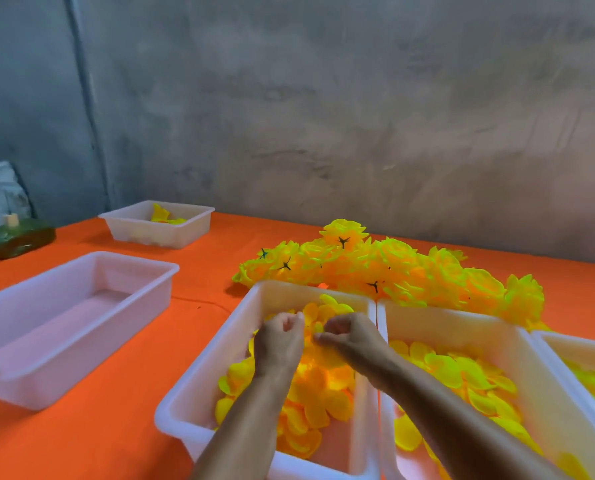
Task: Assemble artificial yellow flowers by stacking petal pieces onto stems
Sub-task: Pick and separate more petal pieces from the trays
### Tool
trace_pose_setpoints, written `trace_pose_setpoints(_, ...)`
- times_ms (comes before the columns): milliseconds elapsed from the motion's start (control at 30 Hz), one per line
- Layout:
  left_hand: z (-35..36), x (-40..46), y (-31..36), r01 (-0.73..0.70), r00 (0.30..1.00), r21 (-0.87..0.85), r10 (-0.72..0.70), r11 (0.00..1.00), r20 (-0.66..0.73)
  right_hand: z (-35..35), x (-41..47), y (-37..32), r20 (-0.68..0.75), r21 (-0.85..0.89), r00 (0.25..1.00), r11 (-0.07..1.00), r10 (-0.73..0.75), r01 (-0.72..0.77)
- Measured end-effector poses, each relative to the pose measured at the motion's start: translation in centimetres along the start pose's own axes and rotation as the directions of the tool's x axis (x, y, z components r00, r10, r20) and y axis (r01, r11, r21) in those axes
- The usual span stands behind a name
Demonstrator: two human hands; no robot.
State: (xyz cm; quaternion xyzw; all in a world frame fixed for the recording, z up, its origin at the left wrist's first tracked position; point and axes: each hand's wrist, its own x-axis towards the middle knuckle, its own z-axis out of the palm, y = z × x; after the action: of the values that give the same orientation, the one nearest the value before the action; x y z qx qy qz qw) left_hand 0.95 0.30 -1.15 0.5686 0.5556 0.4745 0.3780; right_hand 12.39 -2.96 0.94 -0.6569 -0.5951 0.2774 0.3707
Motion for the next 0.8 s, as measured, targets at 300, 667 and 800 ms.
trace_pose_setpoints(300,-0.3,-1.1,1.0,0.182,0.933,-0.346,-0.05,0.92,0.356,-2.5,-1.8,2.2,-0.008,0.662,0.998,0.748,0.07,-0.047)
trace_pose_setpoints(667,0.1,-1.1,0.3,-0.314,0.931,-0.09,0.325,0.945,0.164,-1.0,-1.5,2.8,-0.219,0.483,0.975,0.863,-0.047,0.15)
trace_pose_setpoints(800,0.2,-1.1,0.3,-0.309,0.931,-0.129,0.327,0.942,0.159,-1.0,-1.5,3.0,-0.226,0.551,0.972,0.814,-0.066,0.184)
